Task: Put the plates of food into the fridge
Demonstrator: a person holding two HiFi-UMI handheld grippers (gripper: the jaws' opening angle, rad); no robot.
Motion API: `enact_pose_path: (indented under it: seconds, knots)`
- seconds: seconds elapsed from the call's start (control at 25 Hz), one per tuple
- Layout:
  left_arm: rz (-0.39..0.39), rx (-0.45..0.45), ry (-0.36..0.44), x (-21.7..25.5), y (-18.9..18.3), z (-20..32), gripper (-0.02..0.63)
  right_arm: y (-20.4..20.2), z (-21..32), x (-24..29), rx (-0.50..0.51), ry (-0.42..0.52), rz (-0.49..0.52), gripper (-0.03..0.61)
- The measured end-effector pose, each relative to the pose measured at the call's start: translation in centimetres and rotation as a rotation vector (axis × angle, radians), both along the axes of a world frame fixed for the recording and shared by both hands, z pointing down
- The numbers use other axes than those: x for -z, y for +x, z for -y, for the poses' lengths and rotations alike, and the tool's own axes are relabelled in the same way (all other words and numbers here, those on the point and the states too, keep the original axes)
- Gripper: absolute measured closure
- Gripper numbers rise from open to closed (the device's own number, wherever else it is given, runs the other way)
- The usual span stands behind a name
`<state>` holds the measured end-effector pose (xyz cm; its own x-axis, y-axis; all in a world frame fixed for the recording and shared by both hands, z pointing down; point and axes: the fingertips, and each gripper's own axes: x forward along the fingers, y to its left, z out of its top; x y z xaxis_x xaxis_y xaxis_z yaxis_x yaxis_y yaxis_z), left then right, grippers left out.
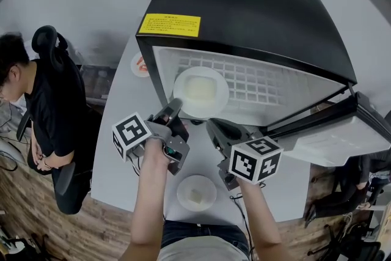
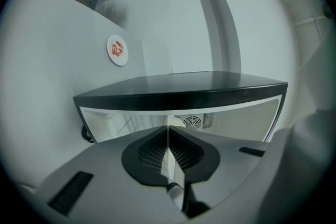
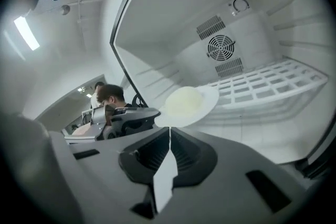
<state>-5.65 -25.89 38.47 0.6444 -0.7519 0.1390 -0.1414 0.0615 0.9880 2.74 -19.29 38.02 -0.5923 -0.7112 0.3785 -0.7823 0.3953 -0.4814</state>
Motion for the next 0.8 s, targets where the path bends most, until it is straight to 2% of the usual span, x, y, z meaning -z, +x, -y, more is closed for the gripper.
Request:
enact_pose_path:
  seconds: [0.16, 0.44, 0.68, 0.8]
  knots:
    - [-0.005, -0.001, -0.001, 0.0, -0.1, -0.1, 0.597, -1.6, 0.2, -1.0, 0.031, -0.044, 0.004, 0.561]
    - [-0.058, 0.005, -0.013, 0.1, 0.1, -0.2, 0.595, -0.9, 1.1, -1.1, -0.001, -0.055, 0.007, 0.563]
    - [-0.040, -0.014, 0.032, 0.6, -0.5, -1.4, 0.595, -0.3, 3.5, -1.1, -0.031, -0.057, 0.030, 0.563]
    - [-0.005, -0.022, 0.049, 0.6, -0.9, -2.0, 0.595, 0.2, 4.8, -1.1, -0.047, -0.054, 0.039, 0.563]
